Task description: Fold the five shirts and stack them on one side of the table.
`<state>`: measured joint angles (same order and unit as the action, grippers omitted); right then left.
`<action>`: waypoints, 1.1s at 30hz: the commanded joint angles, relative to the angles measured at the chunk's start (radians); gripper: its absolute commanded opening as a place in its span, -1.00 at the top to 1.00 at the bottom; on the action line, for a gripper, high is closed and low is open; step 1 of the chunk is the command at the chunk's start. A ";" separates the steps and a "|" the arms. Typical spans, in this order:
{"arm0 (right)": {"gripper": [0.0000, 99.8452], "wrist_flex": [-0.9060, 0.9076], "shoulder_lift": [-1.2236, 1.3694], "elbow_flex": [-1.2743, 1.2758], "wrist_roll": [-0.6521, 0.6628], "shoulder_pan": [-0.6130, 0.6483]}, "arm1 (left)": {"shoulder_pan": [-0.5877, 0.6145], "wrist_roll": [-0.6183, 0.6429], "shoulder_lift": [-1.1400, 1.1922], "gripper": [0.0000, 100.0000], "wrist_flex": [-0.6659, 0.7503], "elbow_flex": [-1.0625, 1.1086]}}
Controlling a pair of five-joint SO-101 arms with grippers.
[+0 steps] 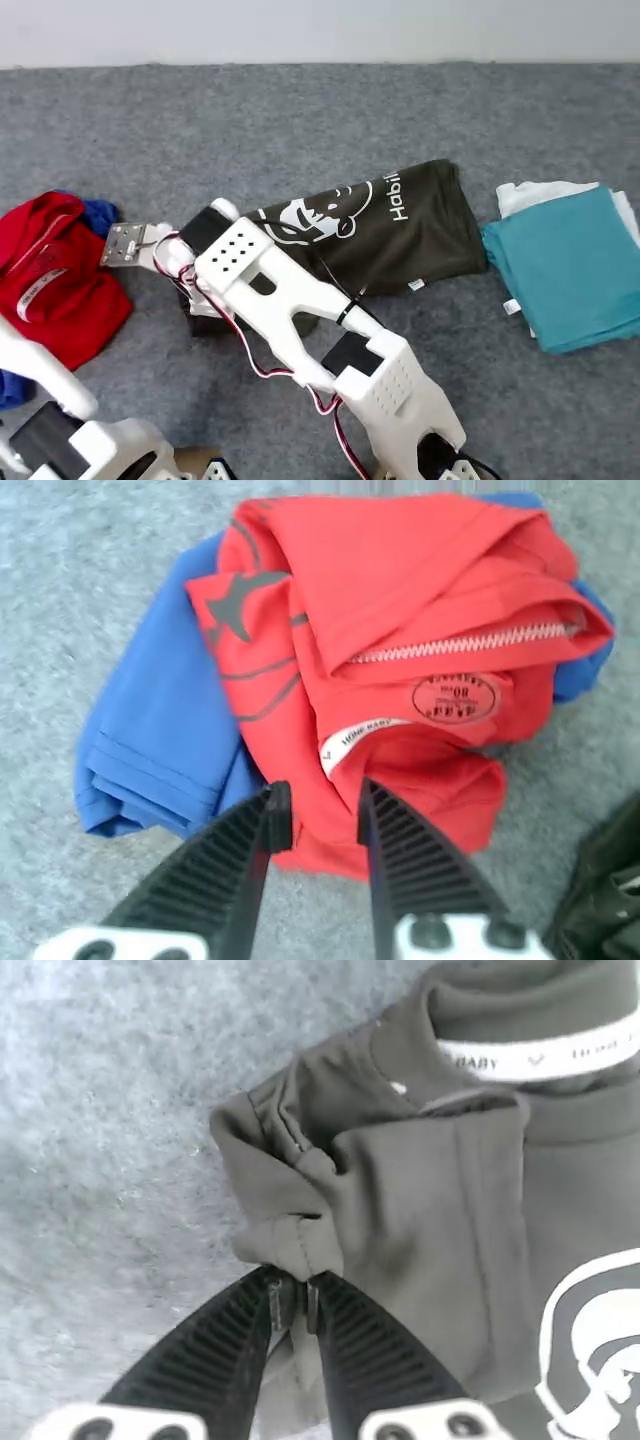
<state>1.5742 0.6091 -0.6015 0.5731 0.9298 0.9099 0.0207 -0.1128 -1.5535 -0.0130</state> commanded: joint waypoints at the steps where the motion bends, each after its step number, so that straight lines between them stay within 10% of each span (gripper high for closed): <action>1: 0.98 -0.016 0.008 -0.049 0.072 -0.015 | -0.012 -0.002 -0.049 0.76 0.014 0.010; 24: 0.97 0.022 0.294 -0.465 0.086 -0.111 | -0.012 -0.002 -0.046 0.76 0.014 0.012; 33: 0.62 0.010 0.349 -0.470 0.037 -0.145 | -0.012 -0.002 -0.046 0.76 0.014 0.013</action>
<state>1.5865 0.9728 -1.0265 0.6391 0.7948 0.9068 0.0207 -0.1158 -1.5535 0.0023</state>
